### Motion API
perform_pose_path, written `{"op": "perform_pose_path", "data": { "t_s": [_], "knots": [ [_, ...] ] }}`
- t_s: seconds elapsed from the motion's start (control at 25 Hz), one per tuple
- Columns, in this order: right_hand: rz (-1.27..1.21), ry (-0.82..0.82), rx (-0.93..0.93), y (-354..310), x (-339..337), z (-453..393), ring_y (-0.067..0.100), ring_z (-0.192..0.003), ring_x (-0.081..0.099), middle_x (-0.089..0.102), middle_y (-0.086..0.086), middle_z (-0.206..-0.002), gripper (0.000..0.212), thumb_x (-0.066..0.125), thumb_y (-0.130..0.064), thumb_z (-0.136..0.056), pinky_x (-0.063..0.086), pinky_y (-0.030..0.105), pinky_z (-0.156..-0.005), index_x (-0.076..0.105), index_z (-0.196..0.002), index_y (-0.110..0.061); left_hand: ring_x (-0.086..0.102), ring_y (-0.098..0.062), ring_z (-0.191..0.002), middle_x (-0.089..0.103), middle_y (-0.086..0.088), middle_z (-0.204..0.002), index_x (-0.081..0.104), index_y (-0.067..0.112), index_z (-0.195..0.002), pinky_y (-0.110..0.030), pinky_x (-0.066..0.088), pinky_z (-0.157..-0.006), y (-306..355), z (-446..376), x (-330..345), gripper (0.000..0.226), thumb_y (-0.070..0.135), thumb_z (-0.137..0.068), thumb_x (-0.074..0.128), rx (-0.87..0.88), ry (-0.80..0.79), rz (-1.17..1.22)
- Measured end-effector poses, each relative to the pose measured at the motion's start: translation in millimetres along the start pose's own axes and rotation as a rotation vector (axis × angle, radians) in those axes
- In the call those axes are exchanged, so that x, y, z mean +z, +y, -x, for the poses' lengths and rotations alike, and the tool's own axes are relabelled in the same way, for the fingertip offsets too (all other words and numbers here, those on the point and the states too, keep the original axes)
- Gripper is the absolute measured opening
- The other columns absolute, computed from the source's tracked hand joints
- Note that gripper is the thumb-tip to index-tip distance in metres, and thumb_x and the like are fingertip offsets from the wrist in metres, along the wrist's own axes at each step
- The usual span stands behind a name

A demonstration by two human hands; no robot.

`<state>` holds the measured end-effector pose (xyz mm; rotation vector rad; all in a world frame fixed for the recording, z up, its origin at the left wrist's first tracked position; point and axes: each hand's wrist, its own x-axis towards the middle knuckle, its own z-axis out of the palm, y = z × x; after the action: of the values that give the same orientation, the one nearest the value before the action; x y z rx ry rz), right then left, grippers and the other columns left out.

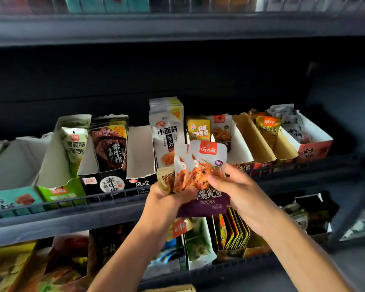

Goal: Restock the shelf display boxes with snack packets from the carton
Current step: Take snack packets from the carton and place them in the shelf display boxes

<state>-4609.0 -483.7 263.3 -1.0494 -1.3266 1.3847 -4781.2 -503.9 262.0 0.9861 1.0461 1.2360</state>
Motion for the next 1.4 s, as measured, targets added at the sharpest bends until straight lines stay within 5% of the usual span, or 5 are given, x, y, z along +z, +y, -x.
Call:
{"op": "perform_pose_path", "data": {
  "t_s": [0.48, 0.72, 0.88, 1.16, 1.4],
  "knots": [
    [0.202, 0.342, -0.128, -69, -115, -103, 0.009, -0.070, 0.048, 0.071, -0.005, -0.088, 0.016, 0.069, -0.014, -0.090, 0.030, 0.025, -0.055, 0.068, -0.105, -0.018, 0.068, -0.006, -0.071, 0.075, -0.009, -0.088, 0.071, 0.002, -0.099, -0.022, 0.054, -0.059, 41, -94, 55, 0.011, 0.003, -0.089, 0.065, 0.139, -0.010, -0.192],
    [0.400, 0.328, -0.113, -44, -110, -179, 0.002, -0.074, 0.061, 0.069, 0.007, -0.106, 0.031, 0.069, 0.005, -0.086, 0.049, 0.007, -0.062, 0.062, -0.115, -0.004, 0.073, -0.032, -0.092, 0.076, -0.014, -0.099, 0.066, 0.004, -0.116, -0.049, 0.058, -0.083, 43, -122, 37, 0.028, 0.006, -0.091, 0.054, 0.020, 0.025, 0.018],
    [0.795, 0.448, -0.169, -26, -110, -206, 0.023, -0.109, 0.064, 0.066, 0.006, -0.121, 0.044, 0.076, -0.009, -0.083, 0.053, 0.037, -0.092, 0.060, -0.124, -0.015, 0.072, -0.032, -0.089, 0.075, -0.018, -0.102, 0.065, 0.000, -0.117, -0.047, 0.059, -0.081, 35, -128, 28, 0.033, 0.005, -0.090, 0.047, 0.007, -0.001, 0.080],
    [1.029, 0.662, -0.421, -27, -98, -171, 0.014, -0.090, 0.061, 0.061, -0.003, -0.109, 0.032, 0.067, -0.024, -0.092, 0.045, 0.022, -0.064, 0.053, -0.121, -0.021, 0.070, -0.033, -0.085, 0.076, -0.014, -0.098, 0.063, 0.009, -0.116, -0.053, 0.055, -0.085, 32, -118, 33, 0.030, 0.018, -0.092, 0.050, -0.083, 0.088, 0.159],
    [0.019, -0.021, 0.073, -23, -58, -75, 0.015, -0.061, 0.063, 0.071, 0.007, -0.091, 0.036, 0.061, -0.044, -0.089, 0.044, 0.024, -0.045, 0.064, -0.111, -0.016, 0.065, -0.031, -0.110, 0.070, -0.014, -0.114, 0.061, 0.006, -0.122, -0.051, 0.051, -0.097, 32, -113, 44, 0.038, 0.014, -0.085, 0.062, 0.142, -0.095, 0.383]
  ]
}}
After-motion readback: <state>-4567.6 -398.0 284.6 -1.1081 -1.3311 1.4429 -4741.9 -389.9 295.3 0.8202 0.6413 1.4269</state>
